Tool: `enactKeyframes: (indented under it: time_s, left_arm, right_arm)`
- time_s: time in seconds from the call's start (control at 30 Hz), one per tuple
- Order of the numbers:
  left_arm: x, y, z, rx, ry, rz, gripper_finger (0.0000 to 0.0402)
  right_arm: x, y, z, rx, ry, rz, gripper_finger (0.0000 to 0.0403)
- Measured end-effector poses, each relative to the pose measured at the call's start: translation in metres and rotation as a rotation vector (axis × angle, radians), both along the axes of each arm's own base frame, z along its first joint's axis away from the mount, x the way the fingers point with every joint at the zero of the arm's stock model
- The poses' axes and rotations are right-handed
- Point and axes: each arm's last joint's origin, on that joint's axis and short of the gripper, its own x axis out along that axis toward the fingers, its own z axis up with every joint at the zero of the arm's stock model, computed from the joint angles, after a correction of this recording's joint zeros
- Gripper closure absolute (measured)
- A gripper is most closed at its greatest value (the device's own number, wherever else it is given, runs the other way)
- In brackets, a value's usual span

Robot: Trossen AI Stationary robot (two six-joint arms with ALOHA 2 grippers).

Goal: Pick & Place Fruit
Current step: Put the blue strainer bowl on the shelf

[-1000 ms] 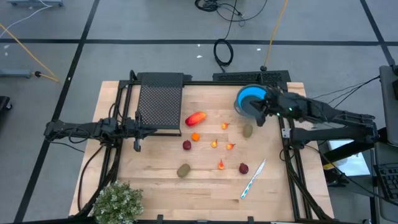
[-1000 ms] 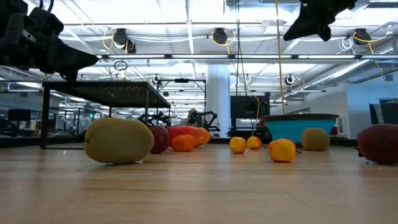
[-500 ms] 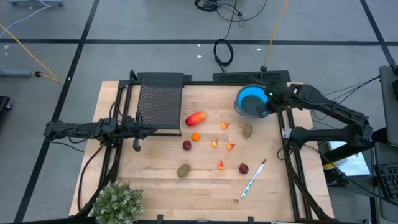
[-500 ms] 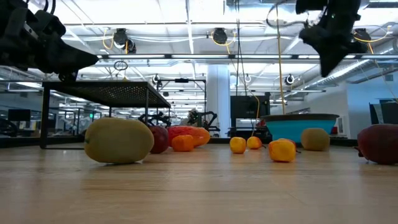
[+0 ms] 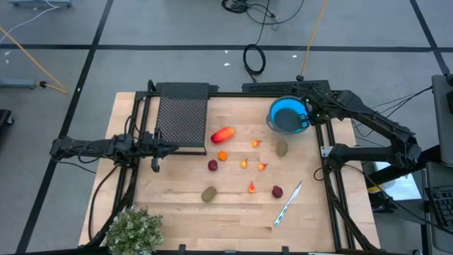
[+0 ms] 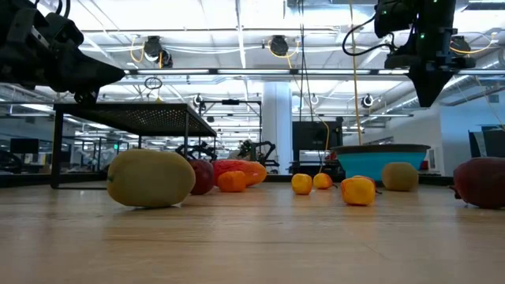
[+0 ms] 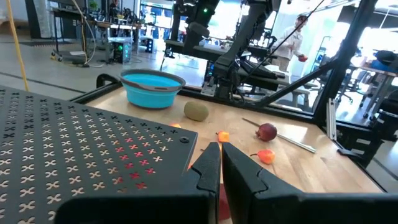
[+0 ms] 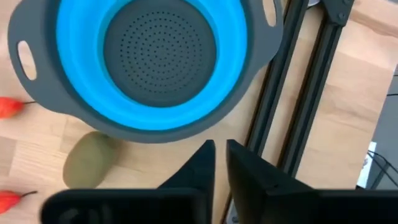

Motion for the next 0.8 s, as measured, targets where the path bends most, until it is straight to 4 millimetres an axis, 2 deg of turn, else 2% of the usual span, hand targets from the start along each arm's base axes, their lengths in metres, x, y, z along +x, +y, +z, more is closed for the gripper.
enactKeyframes:
  time_s: [0.3,0.43,0.63,0.8]
  left_arm:
    - [0.000,0.000,0.000,0.013,0.005,-0.002,0.0387]
    - [0.000,0.000,0.000,0.013,0.005,-0.001,0.0387]
    - [0.000,0.000,0.000,0.013,0.005,-0.002,0.0387]
    - [0.000,0.000,0.000,0.013,0.005,-0.001,0.0387]
  right_arm:
    - [0.000,-0.006,0.001,-0.023,-0.032,-0.034,0.0261]
    - [-0.002,-0.007,-0.003,-0.016,-0.043,-0.100,0.0213]
    - [-0.003,-0.011,-0.033,0.008,-0.032,-0.165,0.0159]
    - [-0.002,-0.018,-0.058,-0.018,-0.075,-0.216,0.0143]
